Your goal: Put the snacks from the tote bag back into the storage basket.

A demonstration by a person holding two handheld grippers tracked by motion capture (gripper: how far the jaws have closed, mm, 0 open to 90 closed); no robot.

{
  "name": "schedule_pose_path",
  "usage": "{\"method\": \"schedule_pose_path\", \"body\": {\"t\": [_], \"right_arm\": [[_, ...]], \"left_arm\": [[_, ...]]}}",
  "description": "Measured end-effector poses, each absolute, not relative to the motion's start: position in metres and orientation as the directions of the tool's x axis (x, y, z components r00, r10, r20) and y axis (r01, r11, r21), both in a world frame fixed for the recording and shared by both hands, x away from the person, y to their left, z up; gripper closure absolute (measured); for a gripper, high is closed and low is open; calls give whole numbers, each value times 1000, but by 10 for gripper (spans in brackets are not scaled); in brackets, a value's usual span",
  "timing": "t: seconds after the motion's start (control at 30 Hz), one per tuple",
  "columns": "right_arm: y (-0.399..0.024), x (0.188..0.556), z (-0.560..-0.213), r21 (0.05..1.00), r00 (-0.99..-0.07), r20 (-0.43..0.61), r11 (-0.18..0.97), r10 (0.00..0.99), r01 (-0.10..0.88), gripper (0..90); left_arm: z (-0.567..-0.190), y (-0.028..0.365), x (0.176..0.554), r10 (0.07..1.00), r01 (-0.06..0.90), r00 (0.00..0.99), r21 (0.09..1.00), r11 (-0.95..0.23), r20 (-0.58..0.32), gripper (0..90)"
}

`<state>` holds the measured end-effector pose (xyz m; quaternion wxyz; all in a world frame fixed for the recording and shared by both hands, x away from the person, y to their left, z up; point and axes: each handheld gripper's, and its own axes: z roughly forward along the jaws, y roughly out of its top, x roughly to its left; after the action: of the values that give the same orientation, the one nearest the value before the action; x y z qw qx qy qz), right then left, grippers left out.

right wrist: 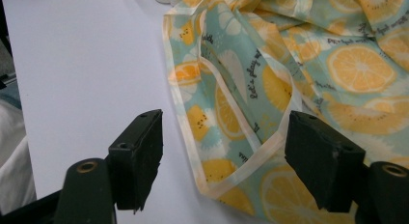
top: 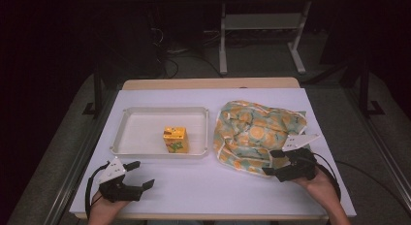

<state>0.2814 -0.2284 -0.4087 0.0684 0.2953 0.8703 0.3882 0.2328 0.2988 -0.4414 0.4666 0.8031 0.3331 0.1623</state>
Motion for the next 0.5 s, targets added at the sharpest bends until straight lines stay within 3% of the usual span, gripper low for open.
{"method": "schedule_pose_path", "body": {"t": [0.5], "right_arm": [[-238, 262, -415, 728, -796, 102, 501, 597, 469, 285]], "left_arm": [[-440, 299, 232, 681, 374, 731, 861, -345, -45, 138]]}}
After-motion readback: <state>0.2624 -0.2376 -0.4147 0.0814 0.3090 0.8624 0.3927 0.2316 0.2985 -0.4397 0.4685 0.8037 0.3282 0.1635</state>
